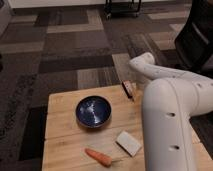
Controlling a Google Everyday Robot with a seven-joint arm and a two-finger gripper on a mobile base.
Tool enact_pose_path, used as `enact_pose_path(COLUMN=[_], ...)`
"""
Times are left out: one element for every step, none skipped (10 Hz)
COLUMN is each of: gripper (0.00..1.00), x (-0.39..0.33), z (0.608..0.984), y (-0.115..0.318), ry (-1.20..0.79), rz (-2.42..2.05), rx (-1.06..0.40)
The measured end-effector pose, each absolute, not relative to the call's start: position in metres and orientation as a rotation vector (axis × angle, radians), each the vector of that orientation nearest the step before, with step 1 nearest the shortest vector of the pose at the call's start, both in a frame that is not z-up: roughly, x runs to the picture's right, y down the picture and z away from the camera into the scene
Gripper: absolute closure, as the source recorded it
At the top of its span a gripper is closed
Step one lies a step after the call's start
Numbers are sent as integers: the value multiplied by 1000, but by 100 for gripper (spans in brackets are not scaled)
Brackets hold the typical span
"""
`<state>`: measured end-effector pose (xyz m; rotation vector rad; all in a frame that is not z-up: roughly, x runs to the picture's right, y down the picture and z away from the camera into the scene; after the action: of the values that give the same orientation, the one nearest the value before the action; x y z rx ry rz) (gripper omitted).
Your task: Push the eraser across the table
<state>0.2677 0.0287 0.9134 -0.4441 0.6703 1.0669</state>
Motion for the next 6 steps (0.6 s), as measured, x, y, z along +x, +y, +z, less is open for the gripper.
enact_pose_path(gripper=[20,20,20,20,20,20], x=[270,272,273,274,273,270], z=[927,937,958,965,975,986], y=[20,14,-5,-16,-35,-62], ry=[667,668,660,658,657,656], rz=[1063,1059,1045,1036,1023,1004], rx=[-433,-426,-401,-383,-351,-298])
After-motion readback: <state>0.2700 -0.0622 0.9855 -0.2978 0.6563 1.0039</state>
